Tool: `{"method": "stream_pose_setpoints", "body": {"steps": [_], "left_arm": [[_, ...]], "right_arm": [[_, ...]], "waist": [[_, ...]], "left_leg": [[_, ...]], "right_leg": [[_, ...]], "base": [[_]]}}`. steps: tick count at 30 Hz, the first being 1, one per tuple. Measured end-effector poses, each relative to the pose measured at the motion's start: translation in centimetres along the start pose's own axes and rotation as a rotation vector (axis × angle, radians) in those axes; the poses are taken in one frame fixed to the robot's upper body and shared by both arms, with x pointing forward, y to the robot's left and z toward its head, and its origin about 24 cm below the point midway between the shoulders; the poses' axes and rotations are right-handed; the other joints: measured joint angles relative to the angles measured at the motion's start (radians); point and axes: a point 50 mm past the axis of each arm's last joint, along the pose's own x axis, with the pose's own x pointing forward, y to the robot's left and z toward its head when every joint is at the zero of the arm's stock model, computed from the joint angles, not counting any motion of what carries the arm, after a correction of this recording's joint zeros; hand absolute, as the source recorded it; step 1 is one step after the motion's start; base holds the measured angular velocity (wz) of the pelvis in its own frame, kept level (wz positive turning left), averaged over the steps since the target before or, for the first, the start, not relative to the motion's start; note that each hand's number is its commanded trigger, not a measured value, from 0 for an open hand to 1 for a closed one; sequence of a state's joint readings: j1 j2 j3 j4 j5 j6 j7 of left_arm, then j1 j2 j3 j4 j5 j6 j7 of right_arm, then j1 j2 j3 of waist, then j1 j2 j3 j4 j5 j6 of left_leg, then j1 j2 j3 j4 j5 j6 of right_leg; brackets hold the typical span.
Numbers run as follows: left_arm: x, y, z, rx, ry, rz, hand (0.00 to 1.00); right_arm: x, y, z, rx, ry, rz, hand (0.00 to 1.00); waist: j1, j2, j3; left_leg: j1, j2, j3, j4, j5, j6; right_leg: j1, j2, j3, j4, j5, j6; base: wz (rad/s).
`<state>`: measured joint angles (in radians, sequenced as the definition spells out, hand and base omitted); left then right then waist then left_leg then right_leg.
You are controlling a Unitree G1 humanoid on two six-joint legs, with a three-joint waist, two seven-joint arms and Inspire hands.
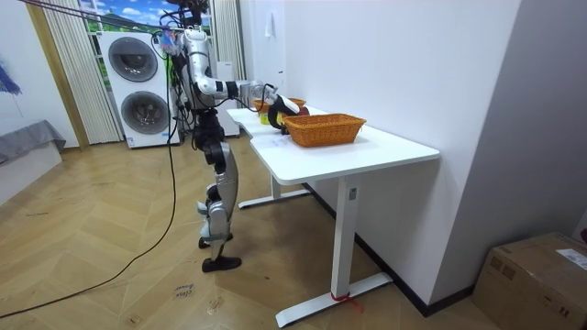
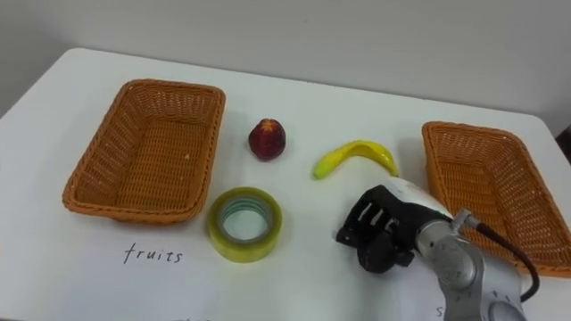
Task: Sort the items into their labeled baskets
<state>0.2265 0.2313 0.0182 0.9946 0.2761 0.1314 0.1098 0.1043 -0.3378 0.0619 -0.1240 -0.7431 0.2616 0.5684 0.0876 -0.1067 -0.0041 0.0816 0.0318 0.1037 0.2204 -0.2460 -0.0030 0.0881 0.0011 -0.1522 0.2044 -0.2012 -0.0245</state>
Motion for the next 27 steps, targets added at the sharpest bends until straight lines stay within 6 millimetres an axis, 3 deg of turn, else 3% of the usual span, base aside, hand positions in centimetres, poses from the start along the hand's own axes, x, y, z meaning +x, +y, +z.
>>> {"method": "stream_pose_setpoints", "body": {"steps": [8, 18, 27], "left_arm": [[0.0, 0.1, 0.1, -0.012, -0.017, 0.010, 0.00], [-0.3, -0.7, -1.8, -0.016, 0.028, -0.013, 0.00], [-0.3, -1.3, -2.2, -0.022, 0.054, -0.034, 0.00]], "right_arm": [[-0.4, 0.2, 0.6, 0.020, -0.035, 0.009, 1.00], [-1.8, -0.8, 3.5, 0.159, -0.305, -0.008, 1.00], [-2.4, -2.8, 3.1, 0.268, -0.370, -0.151, 1.00]], "waist": [[-0.002, -0.006, 0.0003], [-0.028, 0.008, 0.0096], [-0.039, 0.017, 0.0143]], "left_leg": [[0.001, 0.000, 0.003, 0.001, 0.000, 0.000], [0.001, 0.000, 0.003, -0.002, 0.000, 0.000], [0.001, -0.001, 0.009, -0.013, 0.000, 0.000]], "right_leg": [[-0.001, 0.000, 0.007, 0.001, 0.000, 0.000], [0.000, 0.000, 0.003, 0.000, 0.000, 0.000], [-0.003, 0.000, 0.010, 0.000, 0.000, 0.001]], "base": [[0.00], [0.00], [0.00]]}}
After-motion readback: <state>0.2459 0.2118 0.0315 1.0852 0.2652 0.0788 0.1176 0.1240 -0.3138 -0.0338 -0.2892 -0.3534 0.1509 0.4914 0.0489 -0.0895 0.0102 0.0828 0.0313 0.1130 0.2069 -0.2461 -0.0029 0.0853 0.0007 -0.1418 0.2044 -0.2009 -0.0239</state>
